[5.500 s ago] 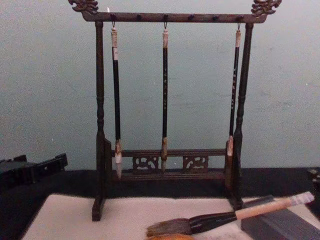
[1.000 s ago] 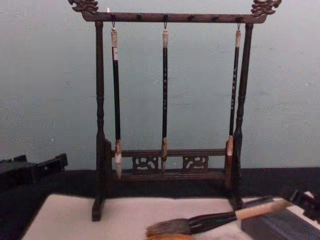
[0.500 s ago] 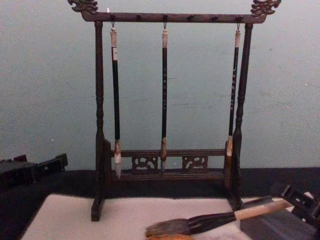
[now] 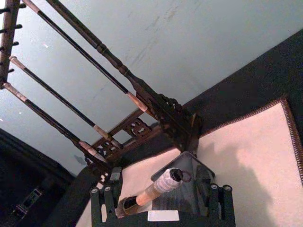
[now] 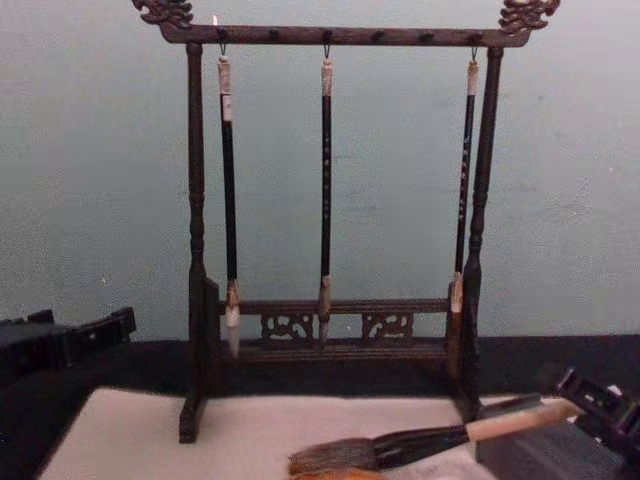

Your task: Pick up the brush from the inkstone, write on the paper, then place the brush back to its original position.

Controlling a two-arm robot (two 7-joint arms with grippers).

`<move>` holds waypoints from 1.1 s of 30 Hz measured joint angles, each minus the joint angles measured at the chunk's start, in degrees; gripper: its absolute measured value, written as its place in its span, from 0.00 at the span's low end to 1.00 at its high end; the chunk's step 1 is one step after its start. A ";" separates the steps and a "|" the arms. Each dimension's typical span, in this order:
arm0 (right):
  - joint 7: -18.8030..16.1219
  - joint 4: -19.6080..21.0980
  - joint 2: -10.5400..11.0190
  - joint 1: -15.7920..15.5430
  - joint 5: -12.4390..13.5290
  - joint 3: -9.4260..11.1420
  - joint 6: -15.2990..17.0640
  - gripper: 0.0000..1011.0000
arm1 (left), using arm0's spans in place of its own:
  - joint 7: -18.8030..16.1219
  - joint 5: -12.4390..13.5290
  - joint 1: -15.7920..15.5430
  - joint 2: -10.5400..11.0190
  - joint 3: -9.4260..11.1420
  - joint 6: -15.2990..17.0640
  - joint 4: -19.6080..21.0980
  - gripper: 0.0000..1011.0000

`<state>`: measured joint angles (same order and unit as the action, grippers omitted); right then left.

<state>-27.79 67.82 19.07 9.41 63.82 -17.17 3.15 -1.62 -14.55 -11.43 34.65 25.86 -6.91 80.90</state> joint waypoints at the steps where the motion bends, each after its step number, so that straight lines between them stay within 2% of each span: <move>1: -0.09 -0.10 -0.01 0.05 0.20 -0.08 0.02 0.99 | 0.00 0.00 0.00 0.00 0.00 0.00 0.00 0.99; 15: -1.05 -0.92 -0.07 0.28 4.26 -1.25 1.31 0.99 | 0.00 0.00 0.00 0.00 0.00 0.00 0.00 0.99; 24: -0.47 -0.20 0.76 0.23 4.84 -2.28 1.14 0.99 | 0.00 0.00 0.00 0.00 0.00 0.00 0.00 0.99; 33: 1.00 0.92 1.44 0.04 4.33 -3.06 -0.12 0.99 | 0.00 0.00 0.00 0.00 0.00 0.00 0.00 0.99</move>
<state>-26.79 68.75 20.51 9.44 68.15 -20.23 3.03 -1.62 -14.55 -11.43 34.65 25.86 -6.91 80.90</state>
